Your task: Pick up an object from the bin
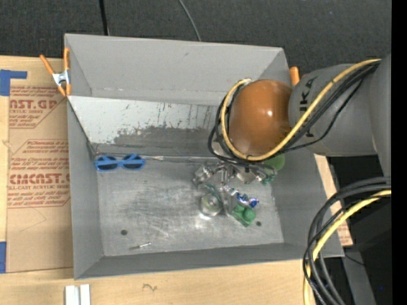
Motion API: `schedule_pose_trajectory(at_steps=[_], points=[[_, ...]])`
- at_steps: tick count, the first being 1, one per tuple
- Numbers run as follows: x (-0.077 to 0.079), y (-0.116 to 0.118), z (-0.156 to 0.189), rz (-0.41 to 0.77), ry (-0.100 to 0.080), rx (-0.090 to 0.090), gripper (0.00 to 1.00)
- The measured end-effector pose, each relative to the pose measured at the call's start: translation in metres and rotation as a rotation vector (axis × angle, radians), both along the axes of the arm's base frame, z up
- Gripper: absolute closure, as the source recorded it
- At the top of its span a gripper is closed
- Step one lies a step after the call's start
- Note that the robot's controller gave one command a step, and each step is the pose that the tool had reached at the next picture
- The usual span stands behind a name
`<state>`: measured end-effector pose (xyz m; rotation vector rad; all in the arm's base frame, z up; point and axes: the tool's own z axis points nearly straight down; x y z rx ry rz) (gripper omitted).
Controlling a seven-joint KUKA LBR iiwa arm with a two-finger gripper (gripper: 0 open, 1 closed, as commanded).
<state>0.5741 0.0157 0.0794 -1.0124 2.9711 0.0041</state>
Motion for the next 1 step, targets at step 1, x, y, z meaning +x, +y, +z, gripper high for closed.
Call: schedule_pose_trajectory(at_steps=[1], points=[[-0.0306, 0.0112, 0.1292, 0.106, -0.008, -0.002, 1.0]])
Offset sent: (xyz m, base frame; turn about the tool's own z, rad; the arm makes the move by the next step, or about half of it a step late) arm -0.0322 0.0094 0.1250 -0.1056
